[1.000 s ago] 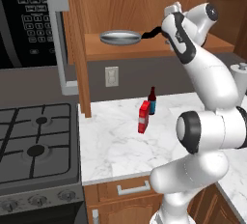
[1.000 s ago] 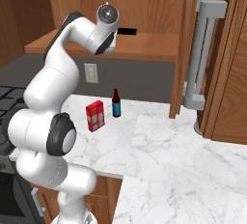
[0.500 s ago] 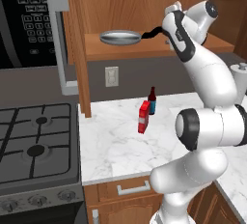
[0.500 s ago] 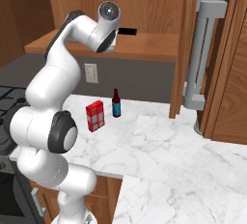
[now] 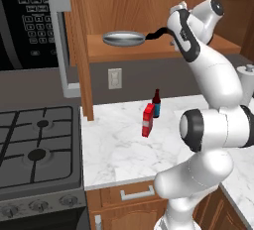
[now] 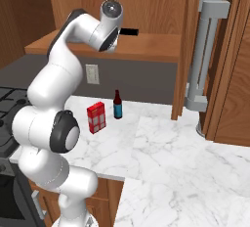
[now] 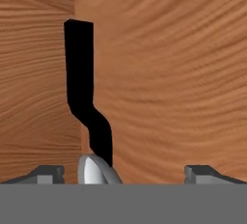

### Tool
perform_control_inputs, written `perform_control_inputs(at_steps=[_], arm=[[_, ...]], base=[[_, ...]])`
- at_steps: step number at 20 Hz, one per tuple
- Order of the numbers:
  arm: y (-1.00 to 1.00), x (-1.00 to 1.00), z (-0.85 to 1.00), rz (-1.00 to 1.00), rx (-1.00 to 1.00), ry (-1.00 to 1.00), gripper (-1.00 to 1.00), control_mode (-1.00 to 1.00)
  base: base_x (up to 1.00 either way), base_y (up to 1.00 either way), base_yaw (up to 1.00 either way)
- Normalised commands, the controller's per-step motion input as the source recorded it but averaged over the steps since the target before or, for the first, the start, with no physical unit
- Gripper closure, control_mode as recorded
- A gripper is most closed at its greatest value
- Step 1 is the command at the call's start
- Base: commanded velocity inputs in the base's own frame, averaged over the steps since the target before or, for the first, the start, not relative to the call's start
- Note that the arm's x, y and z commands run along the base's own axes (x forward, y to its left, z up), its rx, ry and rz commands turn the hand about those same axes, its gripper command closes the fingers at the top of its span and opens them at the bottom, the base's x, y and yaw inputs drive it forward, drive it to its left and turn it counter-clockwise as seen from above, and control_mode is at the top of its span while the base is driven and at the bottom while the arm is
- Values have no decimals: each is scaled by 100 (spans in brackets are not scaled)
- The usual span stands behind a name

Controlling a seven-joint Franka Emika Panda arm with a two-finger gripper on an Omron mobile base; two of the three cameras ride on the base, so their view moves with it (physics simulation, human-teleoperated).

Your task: Pick the pan from the cabinet and place it on the stove. Then turn on the stove burner for the pan.

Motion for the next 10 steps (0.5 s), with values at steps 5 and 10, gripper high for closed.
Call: perform_control_inputs(at_steps=[5, 10], arm=[[0, 24, 7, 2, 0, -4, -100, -100], [0, 24, 1, 7, 0, -7, -100, -100]], base=[[0, 0, 0], [0, 0, 0]])
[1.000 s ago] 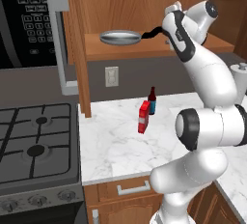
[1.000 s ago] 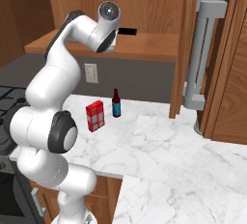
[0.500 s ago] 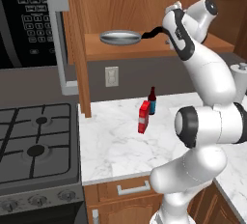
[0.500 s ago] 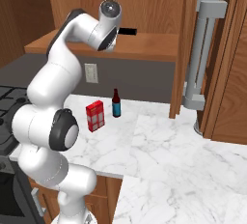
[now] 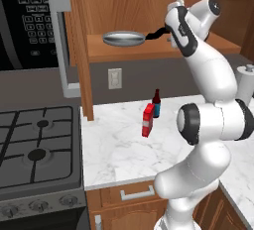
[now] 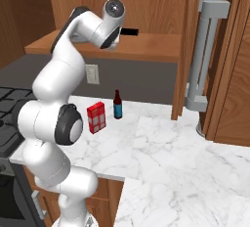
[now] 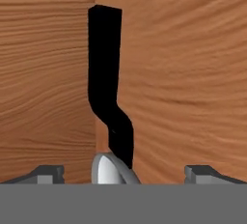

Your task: Pick the pan from the cabinet and place it on the stove. Then turn on the stove burner for the pan.

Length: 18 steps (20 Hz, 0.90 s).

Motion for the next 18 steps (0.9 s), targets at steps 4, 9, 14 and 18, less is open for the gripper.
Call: perform_control_inputs(at_steps=[4, 9, 14, 18], arm=[[0, 29, 0, 7, 0, -4, -100, -100], [0, 36, -2, 6, 0, -1, -100, -100], [0, 40, -1, 4, 0, 0, -100, -100], [-3, 33, -7, 1, -2, 0, -100, -100]], base=[[0, 0, 0], [0, 0, 0], [0, 0, 0], [0, 0, 0]])
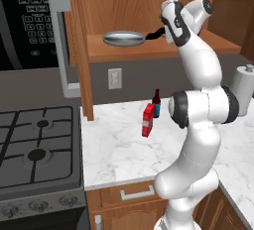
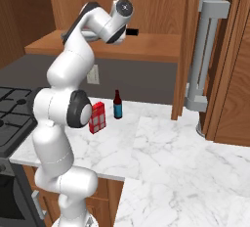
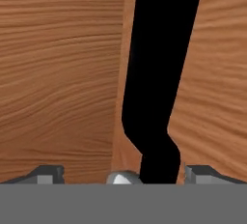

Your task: Pick the pan from the cabinet and place it on the stove. Then turn on the stove burner for the pan.

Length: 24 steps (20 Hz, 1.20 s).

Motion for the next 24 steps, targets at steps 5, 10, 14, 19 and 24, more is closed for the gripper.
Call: perform_control_inputs(at_steps=[5, 10, 14, 19, 24], arm=[[-30, 11, -9, 0, -7, 4, -100, -100], [-32, 7, -10, 0, -11, 9, -100, -100], [-19, 23, -14, 0, -9, 6, -100, -100], [-1, 36, -14, 0, -2, 1, -100, -100], [0, 37, -15, 0, 0, 0, -100, -100]], base=[[0, 0, 0], [0, 0, 0], [0, 0, 0], [0, 0, 0], [0, 0, 0]])
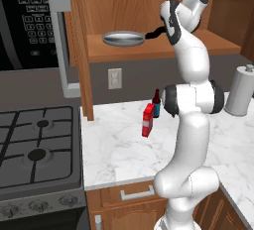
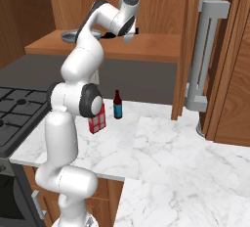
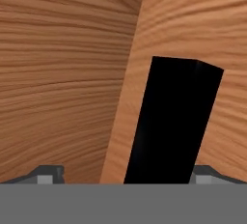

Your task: Pick the pan from the cabinet and place it on the stove. Then turn on the stove burner for the pan.

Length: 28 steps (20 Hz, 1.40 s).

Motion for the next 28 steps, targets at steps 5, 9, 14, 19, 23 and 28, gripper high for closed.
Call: perform_control_inputs(at_steps=[5, 9, 14, 19, 23, 28], arm=[[0, 31, -16, 0, 0, 0, -100, -100], [1, 14, -24, 0, 0, 0, -100, -100], [3, 9, -40, 0, 2, 0, -100, -100], [13, 17, -48, 0, 6, -1, 100, -100], [8, 19, -31, 0, 4, 0, 100, -100], [8, 9, -27, 1, 1, 0, 100, -100]], base=[[0, 0, 0], [0, 0, 0], [0, 0, 0], [0, 0, 0], [0, 0, 0], [0, 0, 0]])
